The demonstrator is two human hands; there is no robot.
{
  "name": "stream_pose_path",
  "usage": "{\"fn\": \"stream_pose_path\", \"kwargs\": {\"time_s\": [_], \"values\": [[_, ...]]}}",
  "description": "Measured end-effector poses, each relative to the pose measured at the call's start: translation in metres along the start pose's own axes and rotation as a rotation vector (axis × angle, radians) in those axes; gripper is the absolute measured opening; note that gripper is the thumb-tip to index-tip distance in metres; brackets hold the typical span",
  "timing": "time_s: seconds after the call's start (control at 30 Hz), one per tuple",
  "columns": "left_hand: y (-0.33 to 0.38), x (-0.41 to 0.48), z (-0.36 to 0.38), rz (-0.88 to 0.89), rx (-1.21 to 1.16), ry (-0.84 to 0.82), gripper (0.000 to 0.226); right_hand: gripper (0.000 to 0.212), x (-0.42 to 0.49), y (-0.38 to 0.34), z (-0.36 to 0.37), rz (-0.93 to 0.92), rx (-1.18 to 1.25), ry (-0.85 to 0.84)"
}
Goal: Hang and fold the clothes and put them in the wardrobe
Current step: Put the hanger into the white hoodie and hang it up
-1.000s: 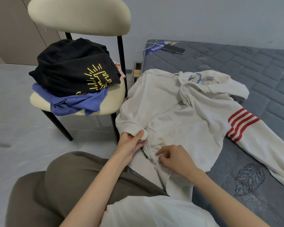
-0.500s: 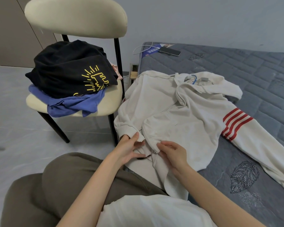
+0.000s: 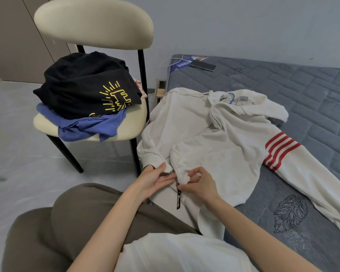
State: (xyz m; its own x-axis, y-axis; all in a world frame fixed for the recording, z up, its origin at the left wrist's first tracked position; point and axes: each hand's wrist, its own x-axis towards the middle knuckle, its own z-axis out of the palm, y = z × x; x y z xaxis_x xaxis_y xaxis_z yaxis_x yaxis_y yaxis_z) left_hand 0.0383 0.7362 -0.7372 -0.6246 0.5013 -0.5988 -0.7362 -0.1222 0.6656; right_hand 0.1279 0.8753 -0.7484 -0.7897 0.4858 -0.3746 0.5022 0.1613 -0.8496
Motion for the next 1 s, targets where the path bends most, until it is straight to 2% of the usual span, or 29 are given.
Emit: {"fn": "stream_pose_path", "kwargs": {"time_s": [0.1, 0.27, 0.4, 0.5, 0.77, 1.0], "values": [[0.003, -0.004, 0.003, 0.026, -0.019, -0.008, 0.008, 0.047, -0.003, -0.001, 0.004, 0.001, 0.017, -0.029], [0.003, -0.001, -0.002, 0.074, -0.063, -0.012, 0.014, 0.042, -0.008, 0.003, 0.004, -0.007, 0.186, -0.071], [0.004, -0.002, -0.006, 0.109, -0.080, 0.027, 0.017, 0.037, -0.012, 0.000, 0.006, 0.069, 0.518, -0.226], [0.006, -0.005, -0.006, 0.131, -0.098, 0.069, 0.012, 0.034, -0.011, -0.007, 0.010, 0.148, 0.762, -0.280], [0.004, -0.006, -0.004, 0.227, -0.065, 0.152, 0.021, 0.029, -0.015, -0.022, 0.020, 0.199, 0.970, -0.284], [0.002, -0.004, -0.004, 0.293, -0.041, 0.192, 0.027, 0.029, -0.018, -0.023, 0.030, 0.225, 1.022, -0.258]]}}
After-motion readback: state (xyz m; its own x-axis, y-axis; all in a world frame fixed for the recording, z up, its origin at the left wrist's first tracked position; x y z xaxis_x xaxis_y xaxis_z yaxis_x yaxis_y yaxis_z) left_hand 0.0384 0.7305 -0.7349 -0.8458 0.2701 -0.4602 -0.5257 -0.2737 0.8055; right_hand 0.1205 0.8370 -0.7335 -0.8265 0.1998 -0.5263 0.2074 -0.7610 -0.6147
